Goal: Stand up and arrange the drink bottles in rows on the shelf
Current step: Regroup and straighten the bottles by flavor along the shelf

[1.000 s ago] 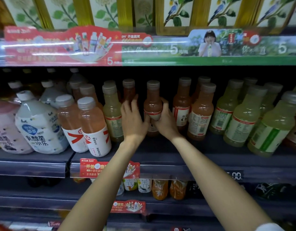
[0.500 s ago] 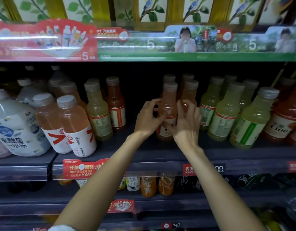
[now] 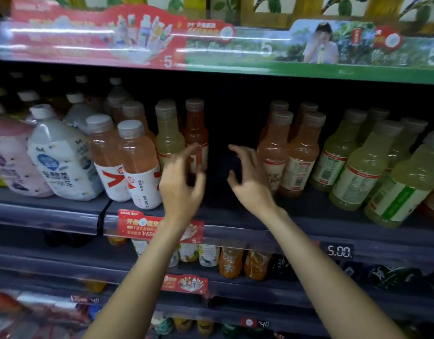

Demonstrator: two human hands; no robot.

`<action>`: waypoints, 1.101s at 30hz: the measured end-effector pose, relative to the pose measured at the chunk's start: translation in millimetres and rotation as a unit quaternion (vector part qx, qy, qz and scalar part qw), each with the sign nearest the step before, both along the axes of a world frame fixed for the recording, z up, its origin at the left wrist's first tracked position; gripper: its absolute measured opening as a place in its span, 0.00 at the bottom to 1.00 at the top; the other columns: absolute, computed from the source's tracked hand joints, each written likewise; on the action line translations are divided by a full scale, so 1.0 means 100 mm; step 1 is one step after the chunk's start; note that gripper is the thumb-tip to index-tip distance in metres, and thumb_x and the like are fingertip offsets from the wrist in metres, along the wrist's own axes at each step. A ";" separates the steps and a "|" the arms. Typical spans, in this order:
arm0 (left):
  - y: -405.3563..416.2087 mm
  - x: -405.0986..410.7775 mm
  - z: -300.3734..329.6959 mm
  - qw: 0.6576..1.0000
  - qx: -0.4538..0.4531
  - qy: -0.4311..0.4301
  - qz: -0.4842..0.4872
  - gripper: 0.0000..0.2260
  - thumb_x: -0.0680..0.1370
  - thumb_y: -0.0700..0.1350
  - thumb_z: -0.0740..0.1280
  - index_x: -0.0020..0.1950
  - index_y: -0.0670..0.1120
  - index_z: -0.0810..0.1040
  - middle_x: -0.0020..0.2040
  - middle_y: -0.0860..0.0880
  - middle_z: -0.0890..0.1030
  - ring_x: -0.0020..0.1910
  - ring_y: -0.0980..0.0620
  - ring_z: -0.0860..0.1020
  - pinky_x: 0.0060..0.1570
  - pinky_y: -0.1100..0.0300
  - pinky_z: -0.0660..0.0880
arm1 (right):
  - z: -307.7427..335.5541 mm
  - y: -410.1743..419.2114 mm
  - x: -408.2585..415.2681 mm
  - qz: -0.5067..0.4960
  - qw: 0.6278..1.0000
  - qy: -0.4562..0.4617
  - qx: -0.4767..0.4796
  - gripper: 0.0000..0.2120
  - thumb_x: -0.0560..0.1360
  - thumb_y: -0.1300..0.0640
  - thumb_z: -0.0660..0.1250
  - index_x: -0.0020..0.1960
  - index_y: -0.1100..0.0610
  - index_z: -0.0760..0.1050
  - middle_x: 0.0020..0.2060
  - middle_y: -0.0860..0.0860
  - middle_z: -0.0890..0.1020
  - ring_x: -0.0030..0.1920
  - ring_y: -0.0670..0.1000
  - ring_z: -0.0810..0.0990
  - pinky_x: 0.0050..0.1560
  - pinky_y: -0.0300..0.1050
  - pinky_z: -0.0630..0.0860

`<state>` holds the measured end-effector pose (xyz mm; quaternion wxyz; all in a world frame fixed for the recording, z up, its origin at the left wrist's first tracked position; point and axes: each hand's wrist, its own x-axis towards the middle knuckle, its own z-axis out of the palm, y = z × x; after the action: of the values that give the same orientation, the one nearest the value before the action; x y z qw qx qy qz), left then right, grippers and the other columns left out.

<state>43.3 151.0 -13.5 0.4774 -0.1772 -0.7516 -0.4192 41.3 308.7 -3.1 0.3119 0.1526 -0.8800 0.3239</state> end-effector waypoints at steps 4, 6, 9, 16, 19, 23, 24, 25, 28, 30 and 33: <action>-0.23 0.11 -0.11 0.991 0.038 -0.126 -0.032 0.26 0.75 0.39 0.65 0.72 0.40 0.64 0.65 0.49 0.69 0.65 0.55 0.69 0.65 0.67 0.64 | 0.08 -0.42 -0.47 0.082 0.983 -0.140 -0.091 0.43 0.70 0.61 0.73 0.76 0.55 0.50 0.72 0.57 0.59 0.72 0.52 0.59 0.70 0.44 0.57; -0.22 0.17 -0.17 0.987 0.009 -0.158 -0.032 0.30 0.75 0.41 0.65 0.75 0.43 0.58 0.71 0.45 0.64 0.71 0.52 0.62 0.70 0.68 0.57 | 0.14 -0.54 -0.66 0.116 0.970 -0.164 -0.140 0.48 0.69 0.63 0.74 0.77 0.56 0.46 0.72 0.57 0.60 0.70 0.48 0.60 0.70 0.46 0.60; -0.19 0.14 -0.19 0.983 -0.020 -0.182 -0.023 0.33 0.75 0.40 0.65 0.77 0.43 0.53 0.76 0.39 0.54 0.76 0.46 0.53 0.71 0.70 0.49 | 0.15 -0.63 -0.82 0.113 0.970 -0.157 -0.148 0.49 0.69 0.61 0.75 0.77 0.53 0.45 0.70 0.55 0.67 0.68 0.51 0.68 0.67 0.53 0.68; -0.04 -0.22 0.07 0.990 -0.020 -0.140 0.028 0.40 0.72 0.44 0.66 0.78 0.38 0.48 0.77 0.33 0.47 0.77 0.38 0.48 0.75 0.59 0.47 | -0.11 -0.44 -0.60 -0.046 0.990 -0.066 -0.115 0.38 0.70 0.57 0.73 0.74 0.58 0.57 0.62 0.56 0.72 0.60 0.55 0.74 0.58 0.50 0.72; 0.04 -0.41 0.19 0.977 -0.025 -0.192 0.088 0.41 0.73 0.45 0.68 0.77 0.35 0.47 0.76 0.31 0.47 0.76 0.35 0.46 0.75 0.48 0.45 | -0.08 -0.40 -0.59 -0.030 0.993 -0.080 -0.082 0.39 0.72 0.54 0.72 0.75 0.60 0.55 0.67 0.61 0.64 0.68 0.59 0.64 0.65 0.48 0.63; 0.03 -0.56 0.27 0.969 -0.046 -0.196 0.143 0.38 0.73 0.40 0.68 0.76 0.34 0.50 0.75 0.30 0.54 0.75 0.34 0.55 0.74 0.47 0.52 | 0.08 -0.53 -0.73 0.069 0.980 -0.120 -0.141 0.40 0.73 0.51 0.71 0.76 0.58 0.51 0.67 0.59 0.69 0.66 0.57 0.71 0.62 0.48 0.69; 0.01 -0.57 0.26 0.970 -0.057 -0.180 0.153 0.38 0.72 0.37 0.69 0.76 0.34 0.52 0.74 0.30 0.58 0.73 0.32 0.59 0.72 0.45 0.56 | 0.08 -0.56 -0.73 0.069 0.979 -0.128 -0.145 0.40 0.73 0.50 0.71 0.75 0.57 0.52 0.66 0.58 0.70 0.64 0.55 0.72 0.59 0.45 0.70; 0.00 -0.57 0.25 0.970 -0.067 -0.163 0.166 0.38 0.70 0.35 0.69 0.76 0.34 0.54 0.72 0.30 0.61 0.69 0.31 0.63 0.70 0.44 0.61 | 0.08 -0.57 -0.72 0.060 0.979 -0.131 -0.146 0.39 0.73 0.50 0.71 0.75 0.57 0.53 0.65 0.57 0.71 0.63 0.55 0.73 0.56 0.42 0.68; 0.03 -0.54 0.21 0.974 -0.071 -0.137 0.165 0.38 0.69 0.35 0.69 0.75 0.33 0.56 0.69 0.30 0.64 0.63 0.30 0.67 0.65 0.44 0.64 | 0.03 -0.50 -0.63 0.030 0.982 -0.107 -0.151 0.38 0.71 0.51 0.73 0.73 0.57 0.56 0.64 0.57 0.73 0.60 0.56 0.75 0.52 0.41 0.68; 0.03 -0.53 0.18 0.981 -0.060 -0.131 0.132 0.37 0.71 0.38 0.71 0.75 0.33 0.56 0.68 0.30 0.64 0.65 0.31 0.66 0.65 0.46 0.63 | 0.01 -0.41 -0.53 0.017 0.982 -0.096 -0.162 0.38 0.69 0.52 0.75 0.72 0.56 0.57 0.63 0.56 0.74 0.59 0.56 0.77 0.52 0.43 0.70; 0.00 -0.49 0.10 0.987 -0.007 -0.152 0.055 0.39 0.70 0.46 0.75 0.75 0.37 0.59 0.67 0.36 0.67 0.66 0.38 0.68 0.66 0.57 0.62 | -0.03 -0.23 -0.26 -0.002 0.974 -0.104 -0.202 0.40 0.67 0.55 0.77 0.70 0.54 0.56 0.62 0.55 0.75 0.57 0.53 0.77 0.53 0.43 0.72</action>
<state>-5.3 151.5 -3.9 0.3784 -0.0733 -0.8272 -0.4088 15.0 285.3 -6.1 0.2434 0.0498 -0.8247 0.5081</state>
